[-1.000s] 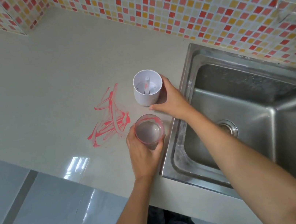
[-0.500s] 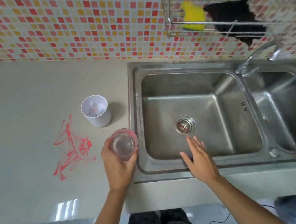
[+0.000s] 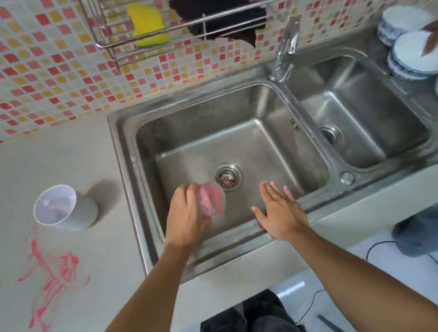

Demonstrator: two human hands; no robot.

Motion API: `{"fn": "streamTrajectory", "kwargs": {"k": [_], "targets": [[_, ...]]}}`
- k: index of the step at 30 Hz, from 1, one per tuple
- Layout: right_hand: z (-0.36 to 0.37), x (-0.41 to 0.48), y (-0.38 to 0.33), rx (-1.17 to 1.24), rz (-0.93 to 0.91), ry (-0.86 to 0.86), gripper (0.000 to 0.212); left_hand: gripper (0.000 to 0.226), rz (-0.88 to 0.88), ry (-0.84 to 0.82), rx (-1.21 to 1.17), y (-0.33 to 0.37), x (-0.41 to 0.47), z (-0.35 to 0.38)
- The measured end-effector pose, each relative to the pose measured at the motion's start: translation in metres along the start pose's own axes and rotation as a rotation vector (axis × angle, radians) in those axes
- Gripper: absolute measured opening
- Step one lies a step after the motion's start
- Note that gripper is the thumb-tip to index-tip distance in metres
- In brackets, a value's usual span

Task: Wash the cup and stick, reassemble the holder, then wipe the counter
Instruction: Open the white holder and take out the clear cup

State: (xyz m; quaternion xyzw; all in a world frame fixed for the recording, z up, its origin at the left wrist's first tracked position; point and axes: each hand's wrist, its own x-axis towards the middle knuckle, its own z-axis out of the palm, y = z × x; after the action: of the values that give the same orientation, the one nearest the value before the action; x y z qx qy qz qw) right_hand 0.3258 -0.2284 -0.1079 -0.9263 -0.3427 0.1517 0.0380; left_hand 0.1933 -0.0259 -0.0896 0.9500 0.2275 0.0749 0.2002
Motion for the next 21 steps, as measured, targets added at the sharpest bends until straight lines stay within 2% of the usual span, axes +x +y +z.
{"fn": "streamTrajectory", "kwargs": {"k": [6, 10, 15, 21], "targets": [[0.003, -0.001, 0.003, 0.029, 0.010, 0.034, 0.074, 0.041, 0.062, -0.024, 0.266, 0.000, 0.018, 0.015], [0.004, 0.000, 0.003, 0.019, 0.016, 0.043, 0.074, 0.063, 0.097, -0.043, 0.354, 0.008, 0.025, 0.012], [0.003, -0.001, 0.004, 0.011, 0.019, 0.037, 0.076, 0.061, 0.134, -0.025, 0.540, 0.009, 0.033, 0.012], [0.002, 0.000, 0.004, 0.004, 0.021, 0.023, 0.076, 0.078, 0.278, -0.075, 0.725, 0.006, 0.040, 0.007]]}}
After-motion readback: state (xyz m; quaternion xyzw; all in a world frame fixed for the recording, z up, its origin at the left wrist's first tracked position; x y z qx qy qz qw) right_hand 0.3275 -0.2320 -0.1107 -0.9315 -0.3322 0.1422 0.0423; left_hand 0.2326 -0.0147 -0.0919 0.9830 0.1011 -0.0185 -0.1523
